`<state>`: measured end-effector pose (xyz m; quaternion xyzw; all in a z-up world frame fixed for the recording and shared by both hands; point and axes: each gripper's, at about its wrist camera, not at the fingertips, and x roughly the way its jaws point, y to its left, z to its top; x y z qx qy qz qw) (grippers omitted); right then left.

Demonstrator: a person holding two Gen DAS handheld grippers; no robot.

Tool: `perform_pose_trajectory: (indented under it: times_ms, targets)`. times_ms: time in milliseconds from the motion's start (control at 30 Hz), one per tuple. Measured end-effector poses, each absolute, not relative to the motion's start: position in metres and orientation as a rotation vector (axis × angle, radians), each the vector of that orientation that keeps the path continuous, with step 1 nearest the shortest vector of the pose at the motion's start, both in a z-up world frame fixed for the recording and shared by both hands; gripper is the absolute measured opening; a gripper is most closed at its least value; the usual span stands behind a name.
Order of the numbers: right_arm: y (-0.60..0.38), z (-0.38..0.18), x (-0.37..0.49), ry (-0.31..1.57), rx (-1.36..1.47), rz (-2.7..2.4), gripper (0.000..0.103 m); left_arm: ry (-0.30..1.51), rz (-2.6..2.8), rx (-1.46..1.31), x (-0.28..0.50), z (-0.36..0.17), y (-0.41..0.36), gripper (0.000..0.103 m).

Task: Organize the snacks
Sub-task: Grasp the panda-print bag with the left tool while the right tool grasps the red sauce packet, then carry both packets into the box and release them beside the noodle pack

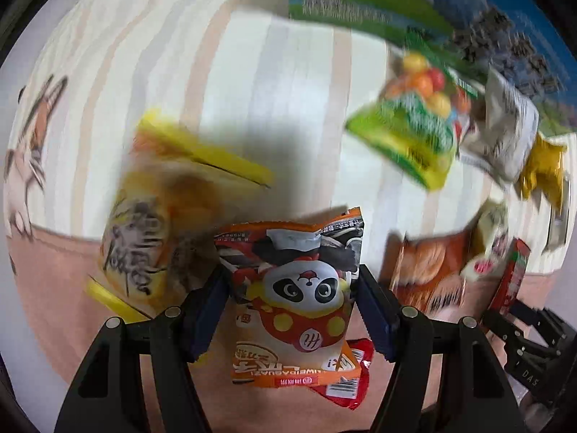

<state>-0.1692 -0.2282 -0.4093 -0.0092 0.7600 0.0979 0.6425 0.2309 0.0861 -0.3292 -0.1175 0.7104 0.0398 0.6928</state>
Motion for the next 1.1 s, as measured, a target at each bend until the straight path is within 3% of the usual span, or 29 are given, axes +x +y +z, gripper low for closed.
perform_pose_trajectory:
  times_ms: [133,333,400,433,500,600,800,1100]
  targets:
    - [-0.239,-0.409,-0.17,1.727,0.166,0.179,0.071,1.601,0.099,-0.263,0.217,-0.349,0.087,0.067]
    - [-0.259,-0.415,-0.176,1.691,0.311,0.06,0.071,1.567,0.1,-0.293,0.202,-0.355,0.095,0.067]
    - [-0.258,-0.421,-0.178,1.69,0.284,0.031,0.071,1.557,0.118,-0.289,0.195,-0.345,0.102,0.06]
    - [-0.259,-0.423,-0.181,1.685,0.256,0.026,0.069,1.549,0.127,-0.285,0.192,-0.343,0.103,0.058]
    - [-0.254,-0.425,-0.19,1.656,0.172,0.021,0.055,1.541,0.134,-0.277,0.187,-0.334,0.099,0.055]
    - [-0.24,-0.419,-0.207,1.625,0.126,0.046,0.048,1.534,0.136,-0.265,0.176,-0.325,0.1,0.054]
    - [-0.244,-0.382,-0.217,1.599,0.211,0.116,0.045,1.485,0.143,-0.279,0.159,-0.294,0.103,0.054]
    - [-0.229,-0.283,-0.17,1.465,0.267,0.32,0.044,1.3,0.021,-0.314,0.194,-0.181,0.081,0.054]
